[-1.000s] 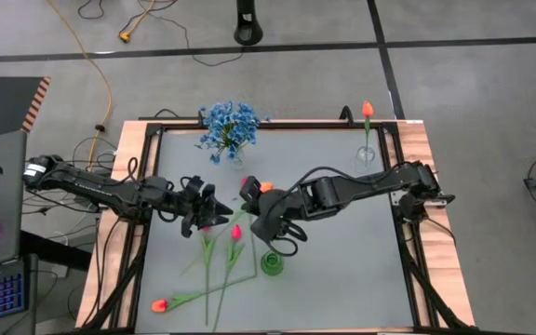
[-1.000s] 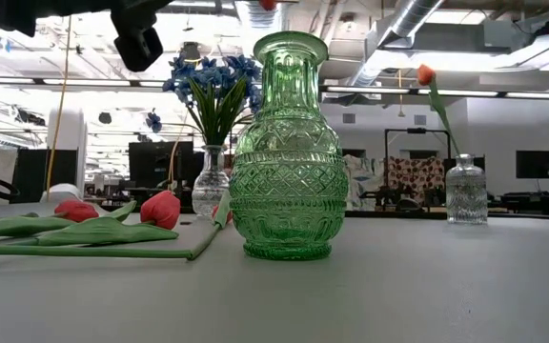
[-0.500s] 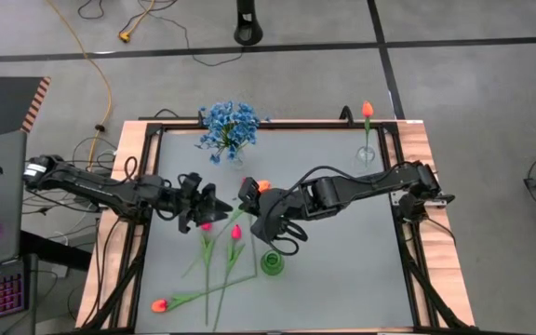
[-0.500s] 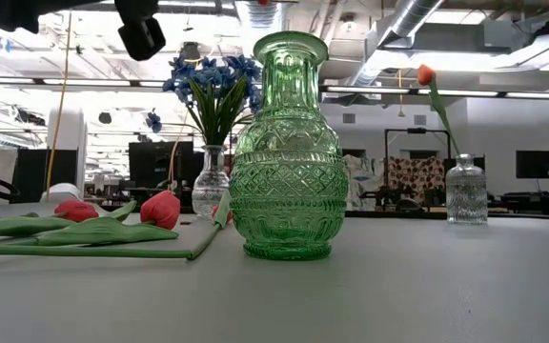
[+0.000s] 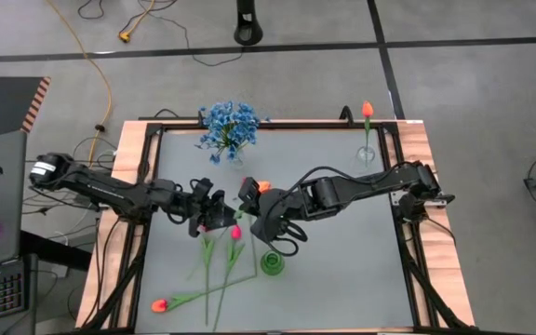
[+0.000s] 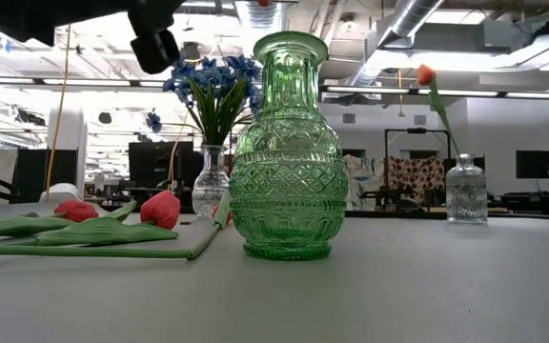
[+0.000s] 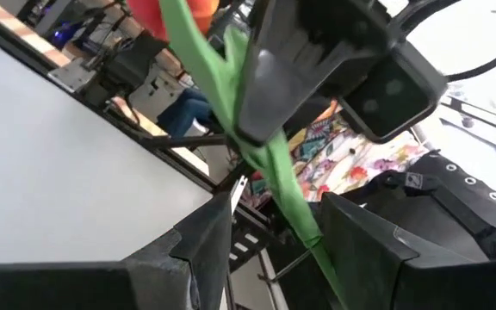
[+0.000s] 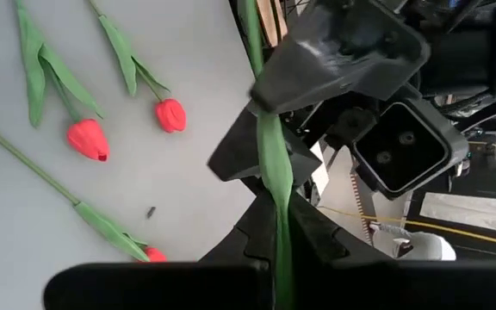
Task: Sort flowers into vase by color
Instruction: Put the right orange tulip into the top right transparent vase, then put the left pink tulip into the green vase
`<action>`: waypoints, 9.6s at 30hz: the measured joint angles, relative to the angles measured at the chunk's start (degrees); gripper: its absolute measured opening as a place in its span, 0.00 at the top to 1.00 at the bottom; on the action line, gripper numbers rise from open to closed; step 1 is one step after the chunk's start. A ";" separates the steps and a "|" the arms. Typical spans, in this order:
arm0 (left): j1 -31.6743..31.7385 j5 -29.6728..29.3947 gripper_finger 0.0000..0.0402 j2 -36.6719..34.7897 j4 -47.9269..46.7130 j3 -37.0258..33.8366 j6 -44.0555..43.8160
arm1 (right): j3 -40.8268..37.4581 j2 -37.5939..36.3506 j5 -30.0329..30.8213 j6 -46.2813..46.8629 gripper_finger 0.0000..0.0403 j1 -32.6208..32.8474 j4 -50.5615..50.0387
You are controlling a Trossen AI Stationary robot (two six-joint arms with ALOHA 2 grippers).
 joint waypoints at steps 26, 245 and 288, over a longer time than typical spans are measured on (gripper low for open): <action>-0.04 -2.25 0.98 0.27 -0.31 0.00 5.46 | -0.02 0.02 0.13 4.76 0.89 0.00 -0.07; -0.02 -23.12 0.60 0.43 -5.51 -0.03 37.26 | -52.96 -52.54 50.59 115.27 0.76 -15.22 -31.65; -0.02 -8.52 0.60 0.45 -20.98 0.00 29.40 | -37.57 -50.45 -1.77 114.17 0.43 -9.01 -36.48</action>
